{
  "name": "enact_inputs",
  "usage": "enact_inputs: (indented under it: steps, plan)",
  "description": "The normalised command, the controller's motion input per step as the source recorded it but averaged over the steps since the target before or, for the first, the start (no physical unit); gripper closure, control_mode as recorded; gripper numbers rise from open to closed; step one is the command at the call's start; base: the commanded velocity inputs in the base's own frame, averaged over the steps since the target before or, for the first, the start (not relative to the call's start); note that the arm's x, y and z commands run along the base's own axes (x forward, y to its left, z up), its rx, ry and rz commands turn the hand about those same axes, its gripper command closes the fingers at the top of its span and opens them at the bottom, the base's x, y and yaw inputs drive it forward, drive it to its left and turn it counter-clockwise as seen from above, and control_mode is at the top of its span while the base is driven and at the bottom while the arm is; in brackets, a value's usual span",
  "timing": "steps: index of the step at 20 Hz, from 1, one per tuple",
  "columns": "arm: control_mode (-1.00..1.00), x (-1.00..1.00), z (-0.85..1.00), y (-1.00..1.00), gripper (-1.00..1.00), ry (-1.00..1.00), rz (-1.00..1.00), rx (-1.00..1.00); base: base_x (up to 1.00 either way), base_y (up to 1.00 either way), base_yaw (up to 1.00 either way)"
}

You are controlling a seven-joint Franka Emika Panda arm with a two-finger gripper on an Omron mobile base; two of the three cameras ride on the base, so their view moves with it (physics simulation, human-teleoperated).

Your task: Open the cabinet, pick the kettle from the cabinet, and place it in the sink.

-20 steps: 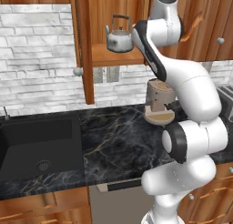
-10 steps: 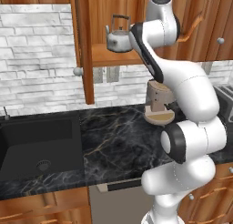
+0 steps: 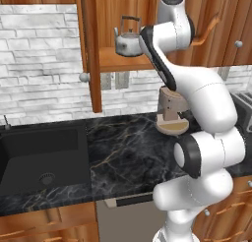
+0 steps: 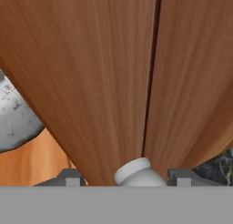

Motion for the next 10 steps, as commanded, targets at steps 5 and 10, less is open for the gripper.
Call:
enact_inputs:
  steps: [5,10]
  plan:
    - [-1.00,-0.26,0.01,0.00,1.00,0.00,-0.01,0.04,0.00,0.00,0.00]
    - [-1.00,-0.32,0.01,-0.02,1.00,0.00,0.00,0.08,0.00,0.00,0.00]
